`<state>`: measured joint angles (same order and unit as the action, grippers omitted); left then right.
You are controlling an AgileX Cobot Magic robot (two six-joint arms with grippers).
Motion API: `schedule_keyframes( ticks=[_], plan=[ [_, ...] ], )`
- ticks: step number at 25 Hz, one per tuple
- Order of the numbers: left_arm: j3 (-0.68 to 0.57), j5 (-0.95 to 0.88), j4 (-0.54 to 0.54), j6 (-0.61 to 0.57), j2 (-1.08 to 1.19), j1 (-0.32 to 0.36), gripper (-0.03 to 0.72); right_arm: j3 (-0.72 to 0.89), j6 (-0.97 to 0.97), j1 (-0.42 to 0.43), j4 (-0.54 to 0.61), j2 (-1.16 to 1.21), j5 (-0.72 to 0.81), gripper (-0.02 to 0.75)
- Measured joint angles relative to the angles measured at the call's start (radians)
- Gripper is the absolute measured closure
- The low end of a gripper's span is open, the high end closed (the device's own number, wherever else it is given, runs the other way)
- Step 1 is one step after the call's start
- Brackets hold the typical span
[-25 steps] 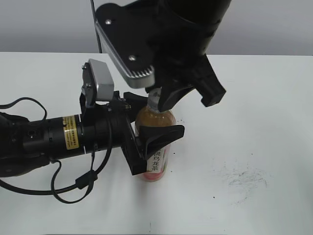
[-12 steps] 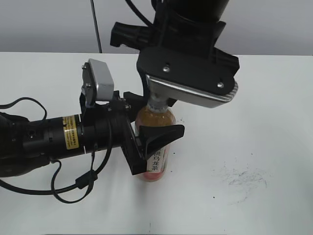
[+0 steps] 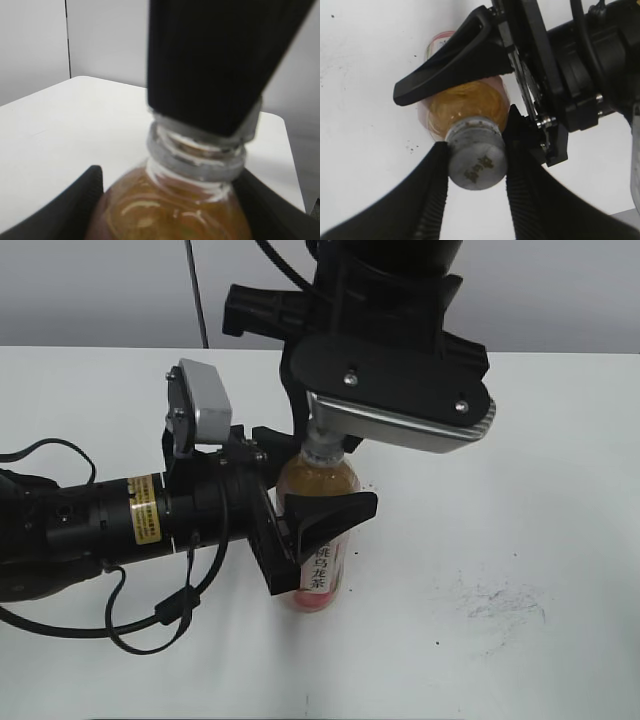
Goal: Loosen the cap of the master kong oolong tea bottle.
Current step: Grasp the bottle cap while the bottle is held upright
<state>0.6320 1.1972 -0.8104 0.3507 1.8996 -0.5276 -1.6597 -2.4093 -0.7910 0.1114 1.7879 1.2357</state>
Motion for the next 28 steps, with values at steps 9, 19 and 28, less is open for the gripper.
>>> schedule_keyframes(
  ticks=[9,19,28],
  plan=[
    [0.000,0.004,0.000,0.000,0.000,0.000,0.241,0.000,0.029,0.000,0.002,-0.004,0.002,0.465],
    [0.000,0.003,-0.005,0.000,0.000,0.000,0.241,0.000,0.191,0.000,0.024,-0.004,0.006,0.467],
    [0.000,-0.008,0.000,0.004,0.000,0.000,0.241,-0.019,0.530,0.000,0.081,-0.027,-0.012,0.417]
  ],
)
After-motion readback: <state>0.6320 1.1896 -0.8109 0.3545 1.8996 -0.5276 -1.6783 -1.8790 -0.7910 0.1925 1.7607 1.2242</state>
